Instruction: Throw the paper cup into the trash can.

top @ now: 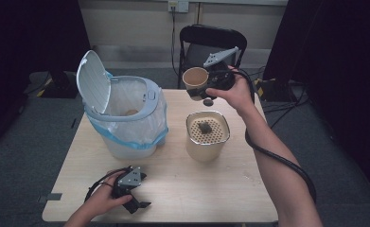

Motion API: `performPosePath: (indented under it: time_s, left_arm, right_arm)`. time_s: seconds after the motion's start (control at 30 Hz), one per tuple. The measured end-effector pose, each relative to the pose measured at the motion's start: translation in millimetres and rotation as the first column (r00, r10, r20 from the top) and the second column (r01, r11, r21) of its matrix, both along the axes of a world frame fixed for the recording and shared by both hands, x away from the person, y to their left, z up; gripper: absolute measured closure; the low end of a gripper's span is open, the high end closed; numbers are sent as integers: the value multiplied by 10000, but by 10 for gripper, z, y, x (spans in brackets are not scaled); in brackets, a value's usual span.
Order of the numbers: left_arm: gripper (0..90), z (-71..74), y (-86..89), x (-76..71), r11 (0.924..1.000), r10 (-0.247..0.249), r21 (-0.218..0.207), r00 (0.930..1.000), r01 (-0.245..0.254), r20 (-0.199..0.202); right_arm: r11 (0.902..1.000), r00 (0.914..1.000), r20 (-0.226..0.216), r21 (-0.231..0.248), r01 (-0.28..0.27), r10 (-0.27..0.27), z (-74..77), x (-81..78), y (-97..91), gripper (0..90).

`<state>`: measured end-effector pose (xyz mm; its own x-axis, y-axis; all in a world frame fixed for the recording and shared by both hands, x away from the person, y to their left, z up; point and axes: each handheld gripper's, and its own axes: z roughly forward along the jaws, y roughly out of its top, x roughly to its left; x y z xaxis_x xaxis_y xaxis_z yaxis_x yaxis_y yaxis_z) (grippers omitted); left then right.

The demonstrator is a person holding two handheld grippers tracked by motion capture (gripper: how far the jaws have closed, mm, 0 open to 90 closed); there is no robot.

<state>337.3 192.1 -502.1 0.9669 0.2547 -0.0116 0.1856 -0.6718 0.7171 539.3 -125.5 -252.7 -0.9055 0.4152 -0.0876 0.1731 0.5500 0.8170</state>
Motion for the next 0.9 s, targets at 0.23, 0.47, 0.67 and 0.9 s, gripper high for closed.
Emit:
performPosePath:
  time_s: [0.23,0.47,0.67,0.9]
  left_arm:
    - [0,0,0,0,10000,2,-1,10000,-2,-5]
    - [0,0,0,-1,10000,6,3,10000,-6,-15]
    - [0,-2,-1,-4,10000,35,-14,10000,-35,-73]
    - [0,-2,-1,-3,10000,20,-12,10000,-20,-71]
  right_arm:
    - [9999,9999,1,-16,-140,140,94,5,76,270]
    - [9996,9996,-45,74,-275,275,163,11,150,270]
    - [9995,9995,-79,95,-291,291,231,8,219,270]
    - [9990,9991,-60,121,-427,427,300,3,326,270]
